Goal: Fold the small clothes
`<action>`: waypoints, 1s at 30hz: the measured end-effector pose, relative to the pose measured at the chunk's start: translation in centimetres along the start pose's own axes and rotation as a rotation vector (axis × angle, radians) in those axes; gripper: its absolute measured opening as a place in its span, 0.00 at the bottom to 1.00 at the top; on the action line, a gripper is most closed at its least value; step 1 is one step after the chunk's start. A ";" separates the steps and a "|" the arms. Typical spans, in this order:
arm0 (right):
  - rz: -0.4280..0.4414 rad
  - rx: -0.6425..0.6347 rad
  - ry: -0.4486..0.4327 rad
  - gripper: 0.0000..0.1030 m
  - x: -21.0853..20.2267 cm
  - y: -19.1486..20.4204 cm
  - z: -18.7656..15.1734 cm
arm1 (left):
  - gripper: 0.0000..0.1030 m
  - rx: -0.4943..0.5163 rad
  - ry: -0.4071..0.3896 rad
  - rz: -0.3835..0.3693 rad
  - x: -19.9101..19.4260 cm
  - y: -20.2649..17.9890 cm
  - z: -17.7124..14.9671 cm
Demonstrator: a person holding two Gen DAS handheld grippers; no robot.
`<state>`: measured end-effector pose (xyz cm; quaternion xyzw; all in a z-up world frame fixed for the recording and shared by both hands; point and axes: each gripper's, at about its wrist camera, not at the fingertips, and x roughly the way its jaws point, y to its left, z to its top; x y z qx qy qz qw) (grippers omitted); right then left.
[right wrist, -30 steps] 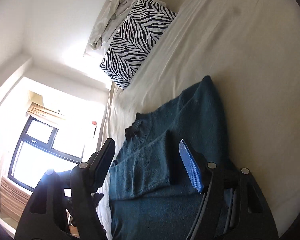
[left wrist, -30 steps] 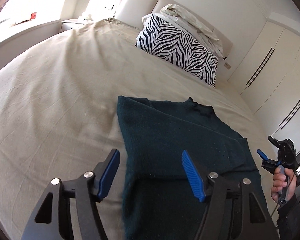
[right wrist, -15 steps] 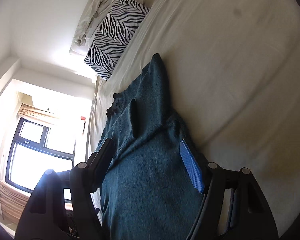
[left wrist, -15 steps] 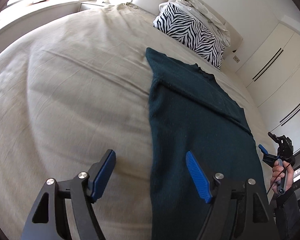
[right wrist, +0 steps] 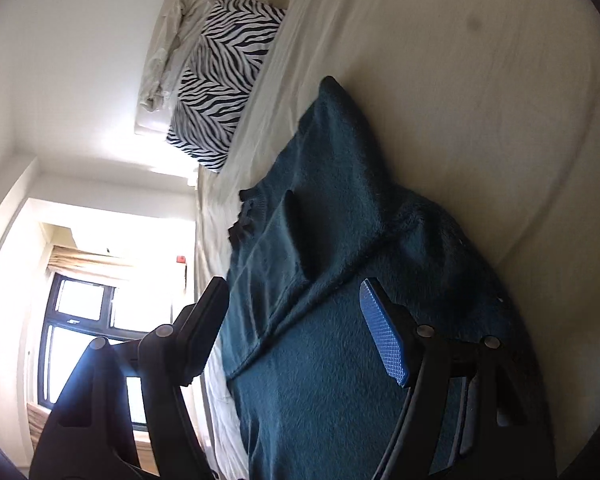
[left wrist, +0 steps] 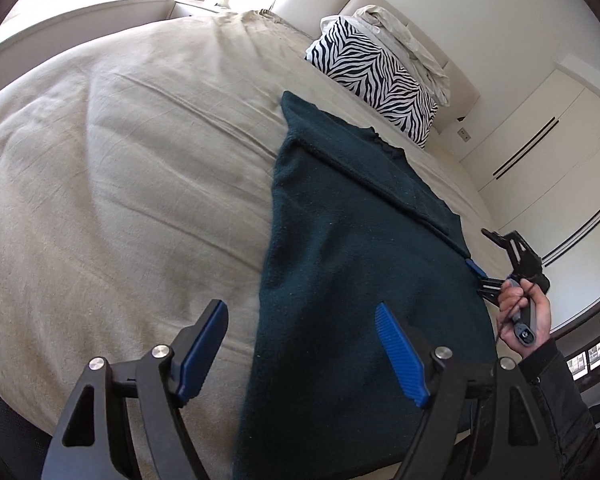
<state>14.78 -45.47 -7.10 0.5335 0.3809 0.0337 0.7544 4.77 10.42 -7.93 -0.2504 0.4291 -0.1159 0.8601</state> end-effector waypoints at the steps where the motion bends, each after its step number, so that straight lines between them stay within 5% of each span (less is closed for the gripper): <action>1: -0.013 0.012 -0.010 0.66 0.9 -0.1 0.3 | 0.78 0.009 0.002 -0.004 0.1 -0.4 0.0; 11: 0.059 0.042 -0.180 0.62 -0.8 -2.1 2.4 | 0.79 0.047 0.082 -0.041 3.6 -2.8 -1.0; 18: 0.087 0.092 -0.216 0.55 -1.7 -4.1 3.4 | 0.79 0.025 0.094 -0.044 3.8 -2.3 -0.9; 26: 0.187 0.244 -0.301 0.37 -2.3 -7.3 3.2 | 0.79 0.014 0.088 -0.052 3.3 -1.8 -1.1; 30: 0.047 0.101 -0.277 0.40 -1.3 -4.0 1.8 | 0.79 0.011 0.084 -0.056 3.1 -1.7 -1.3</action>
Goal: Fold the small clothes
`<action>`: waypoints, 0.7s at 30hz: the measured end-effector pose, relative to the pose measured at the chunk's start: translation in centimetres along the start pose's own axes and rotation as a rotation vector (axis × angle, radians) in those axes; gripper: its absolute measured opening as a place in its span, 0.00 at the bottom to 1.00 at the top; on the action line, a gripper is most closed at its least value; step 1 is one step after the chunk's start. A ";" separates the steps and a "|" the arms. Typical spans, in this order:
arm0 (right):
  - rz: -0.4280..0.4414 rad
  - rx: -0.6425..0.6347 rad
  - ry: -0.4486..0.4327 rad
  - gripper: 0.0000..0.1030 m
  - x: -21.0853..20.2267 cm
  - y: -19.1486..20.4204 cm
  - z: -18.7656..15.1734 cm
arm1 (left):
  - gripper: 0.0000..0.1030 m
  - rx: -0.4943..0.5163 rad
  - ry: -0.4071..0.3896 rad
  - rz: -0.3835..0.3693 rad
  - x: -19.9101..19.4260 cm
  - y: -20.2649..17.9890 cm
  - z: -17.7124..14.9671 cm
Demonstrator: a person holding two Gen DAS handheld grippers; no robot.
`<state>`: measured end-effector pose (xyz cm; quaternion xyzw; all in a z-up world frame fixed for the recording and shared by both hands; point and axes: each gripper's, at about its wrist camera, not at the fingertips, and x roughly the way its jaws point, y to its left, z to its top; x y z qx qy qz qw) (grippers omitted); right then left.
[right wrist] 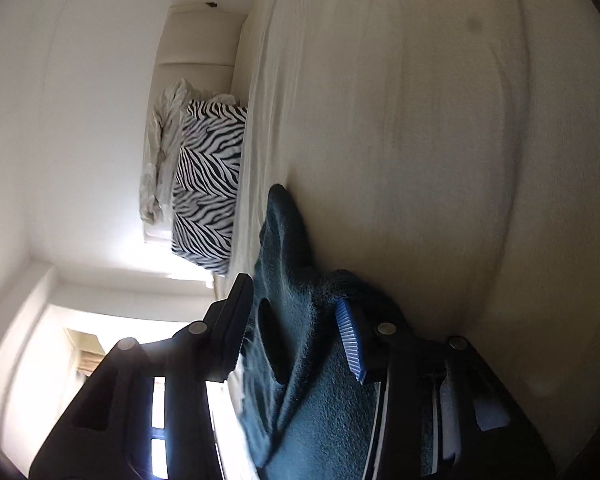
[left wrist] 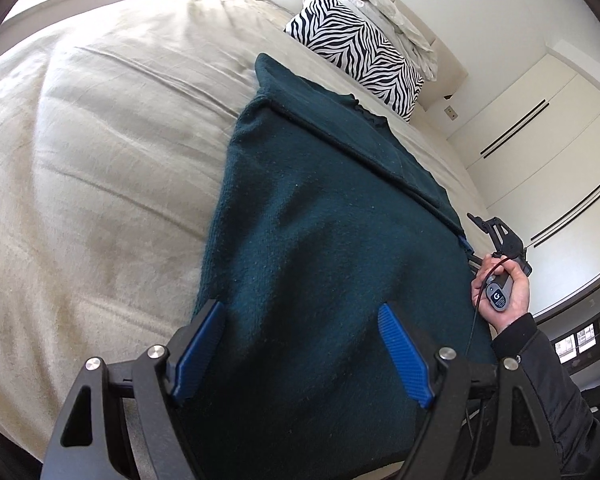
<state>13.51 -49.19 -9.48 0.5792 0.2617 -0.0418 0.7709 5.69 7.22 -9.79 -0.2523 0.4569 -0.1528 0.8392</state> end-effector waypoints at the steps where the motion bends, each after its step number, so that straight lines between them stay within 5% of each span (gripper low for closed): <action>1: -0.020 -0.060 0.022 0.43 0.2 1.2 -0.8 | 0.79 0.000 0.000 -0.001 0.1 0.0 0.0; 4: -0.014 -0.090 0.058 0.53 0.8 2.9 -2.0 | 0.79 -0.001 -0.002 0.001 0.2 -0.1 -0.1; 11: -0.030 -0.063 0.026 0.51 0.7 2.0 0.0 | 0.79 -0.010 -0.008 -0.006 0.1 0.0 0.1; 14: 0.026 0.002 0.056 0.49 0.4 0.1 0.9 | 0.79 -0.009 -0.008 -0.005 0.0 0.0 0.1; 21: -0.006 -0.149 0.150 0.53 -2.7 2.9 -2.0 | 0.79 0.004 -0.056 0.001 -1.3 -0.1 0.7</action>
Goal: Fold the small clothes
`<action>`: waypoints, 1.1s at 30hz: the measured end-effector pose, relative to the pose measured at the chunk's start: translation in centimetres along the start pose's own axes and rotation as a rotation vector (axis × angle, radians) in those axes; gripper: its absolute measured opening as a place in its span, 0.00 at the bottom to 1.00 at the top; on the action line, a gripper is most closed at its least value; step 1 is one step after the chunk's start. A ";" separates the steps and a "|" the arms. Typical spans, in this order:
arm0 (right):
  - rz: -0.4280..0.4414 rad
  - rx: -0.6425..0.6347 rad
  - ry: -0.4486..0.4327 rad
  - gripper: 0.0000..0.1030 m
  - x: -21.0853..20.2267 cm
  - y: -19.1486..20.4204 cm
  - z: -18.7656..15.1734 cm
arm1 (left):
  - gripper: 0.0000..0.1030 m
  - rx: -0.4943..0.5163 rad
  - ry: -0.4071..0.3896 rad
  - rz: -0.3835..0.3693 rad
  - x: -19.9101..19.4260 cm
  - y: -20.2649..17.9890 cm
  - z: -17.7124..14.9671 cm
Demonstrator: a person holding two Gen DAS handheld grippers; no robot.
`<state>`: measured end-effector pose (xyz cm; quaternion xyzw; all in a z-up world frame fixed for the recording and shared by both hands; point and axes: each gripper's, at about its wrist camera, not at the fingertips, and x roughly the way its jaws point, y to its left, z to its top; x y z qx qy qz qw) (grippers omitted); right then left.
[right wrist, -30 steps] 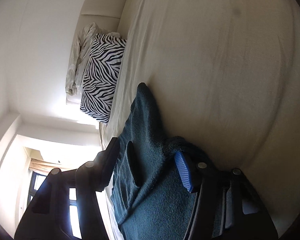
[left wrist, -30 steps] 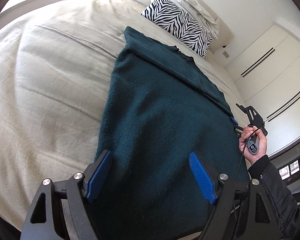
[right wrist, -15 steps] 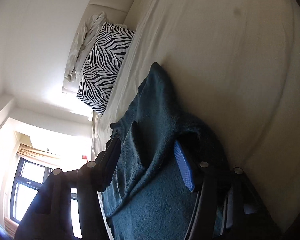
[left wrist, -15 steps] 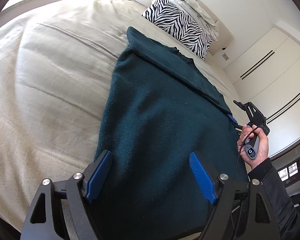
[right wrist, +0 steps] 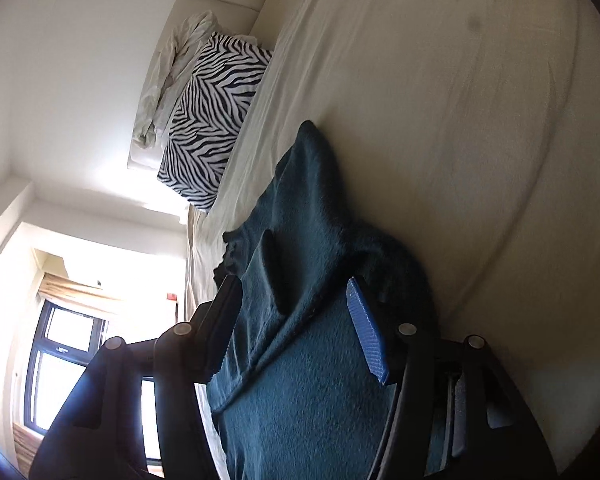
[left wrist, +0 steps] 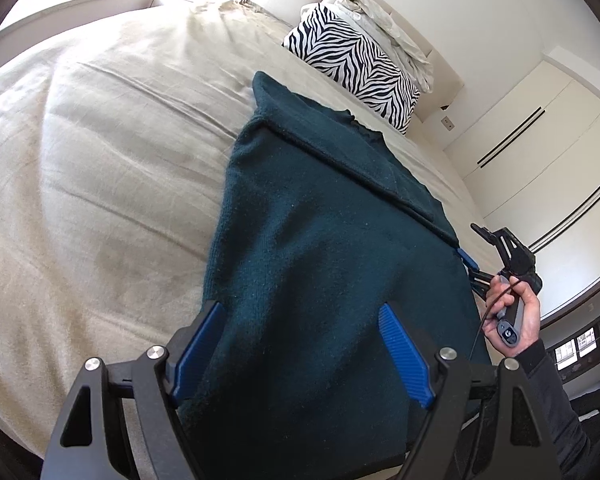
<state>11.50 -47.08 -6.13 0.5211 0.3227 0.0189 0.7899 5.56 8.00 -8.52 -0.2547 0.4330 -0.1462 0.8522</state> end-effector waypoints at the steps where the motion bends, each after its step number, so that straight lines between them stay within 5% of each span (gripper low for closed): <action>1: -0.005 -0.036 0.013 0.53 -0.9 0.5 -0.8 | 0.79 -0.002 -0.010 0.004 -0.3 0.2 0.2; 9: -0.208 -0.285 0.131 0.53 -8.0 -0.3 -6.7 | 0.78 -0.024 0.037 0.054 -1.5 2.7 -0.1; 18: -0.263 -0.275 0.141 0.53 -18.8 -4.7 -9.9 | 0.58 -0.037 0.191 0.041 -2.3 4.4 -2.6; 24: -0.299 -0.251 0.163 0.53 -22.3 -6.9 -11.0 | 0.55 -0.053 0.321 0.009 -1.8 4.0 -4.2; 30: -0.324 -0.269 0.214 0.52 -23.7 -7.6 -12.0 | 0.54 -0.100 0.311 -0.017 -1.6 4.5 -4.3; 33: -0.351 -0.281 0.249 0.52 -24.0 -7.3 -12.4 | 0.40 -0.083 0.318 -0.019 -1.5 4.4 -4.4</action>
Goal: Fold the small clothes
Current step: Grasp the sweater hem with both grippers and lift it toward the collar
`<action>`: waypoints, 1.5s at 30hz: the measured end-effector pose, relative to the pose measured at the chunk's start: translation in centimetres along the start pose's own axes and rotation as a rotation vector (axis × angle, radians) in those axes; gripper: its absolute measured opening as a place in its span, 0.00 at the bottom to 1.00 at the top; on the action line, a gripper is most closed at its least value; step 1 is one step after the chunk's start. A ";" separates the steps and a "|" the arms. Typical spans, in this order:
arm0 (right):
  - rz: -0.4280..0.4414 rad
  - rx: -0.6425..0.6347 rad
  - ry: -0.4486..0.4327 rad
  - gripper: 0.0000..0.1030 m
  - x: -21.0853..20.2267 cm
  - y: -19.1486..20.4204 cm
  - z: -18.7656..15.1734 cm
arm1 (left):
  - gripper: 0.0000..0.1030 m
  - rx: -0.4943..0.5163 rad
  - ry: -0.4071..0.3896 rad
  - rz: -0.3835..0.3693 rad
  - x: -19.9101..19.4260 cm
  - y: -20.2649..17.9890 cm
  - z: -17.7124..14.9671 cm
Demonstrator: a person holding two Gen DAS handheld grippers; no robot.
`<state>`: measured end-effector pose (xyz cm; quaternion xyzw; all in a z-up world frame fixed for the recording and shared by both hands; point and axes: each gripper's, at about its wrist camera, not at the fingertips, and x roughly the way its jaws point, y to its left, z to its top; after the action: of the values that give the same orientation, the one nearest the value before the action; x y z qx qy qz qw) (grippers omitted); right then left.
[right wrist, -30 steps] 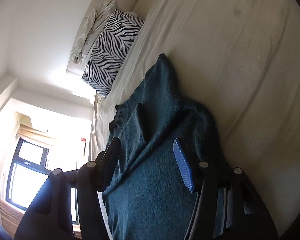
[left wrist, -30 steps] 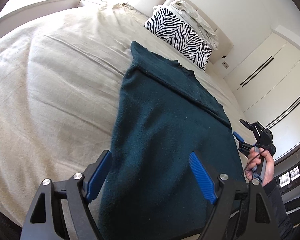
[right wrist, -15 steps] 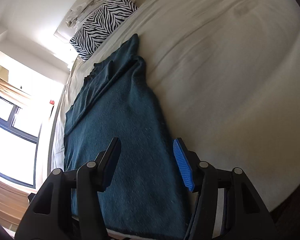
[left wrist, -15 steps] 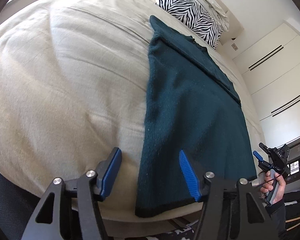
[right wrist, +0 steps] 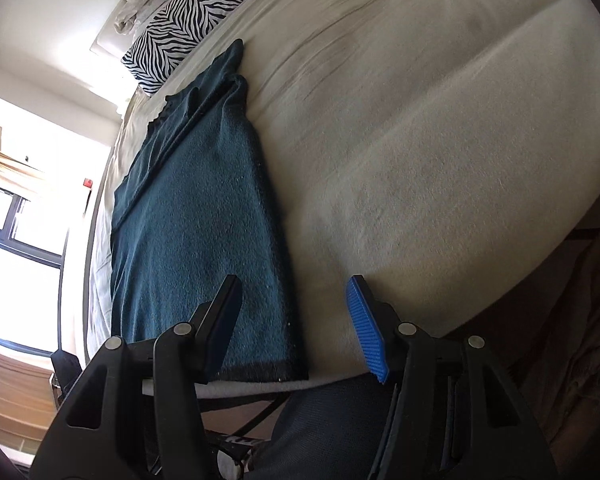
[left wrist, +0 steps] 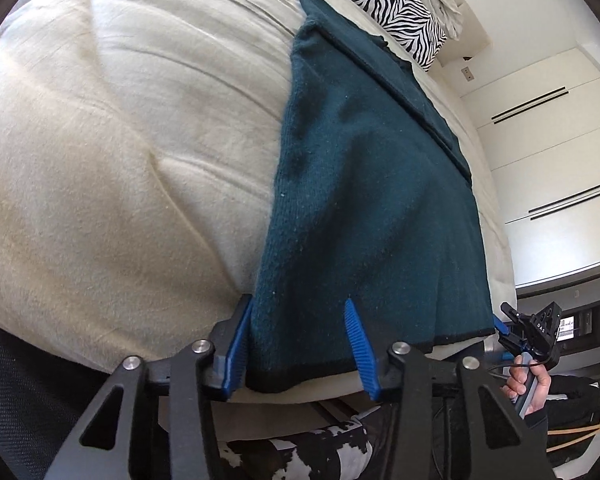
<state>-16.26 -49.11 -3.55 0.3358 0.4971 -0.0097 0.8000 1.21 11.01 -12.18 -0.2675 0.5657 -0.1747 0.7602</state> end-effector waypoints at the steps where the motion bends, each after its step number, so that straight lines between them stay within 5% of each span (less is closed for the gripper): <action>1: -0.005 -0.009 0.008 0.52 -0.1 0.1 -0.2 | 0.37 -0.004 0.000 -0.001 0.0 0.1 0.0; 6: -0.015 -0.017 0.055 0.52 0.0 0.4 -0.8 | 0.09 -0.008 0.008 -0.004 0.2 0.5 0.0; 12: -0.021 -0.041 0.125 0.51 0.9 1.5 -1.3 | 0.08 0.018 0.013 -0.004 0.2 0.1 -0.2; 20: -0.019 -0.023 0.150 0.13 1.3 0.9 -1.6 | 0.07 0.046 0.016 -0.004 0.1 -0.2 -0.3; 25: -0.014 -0.055 0.130 0.07 0.8 1.2 -1.7 | 0.06 0.062 0.003 -0.015 -0.4 -0.9 -0.5; 36: 0.259 -0.003 -0.024 0.06 -2.9 4.3 1.4 | 0.06 0.018 -0.101 -0.266 -4.6 -2.5 1.5; 45: 0.332 -0.022 -0.108 0.06 -2.8 8.6 6.3 | 0.06 -0.038 -0.187 -0.393 -5.8 -3.4 5.0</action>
<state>-9.70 -46.76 5.01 0.4035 0.3912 0.1099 0.8198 4.39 12.70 -4.60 -0.4021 0.4328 -0.2832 0.7555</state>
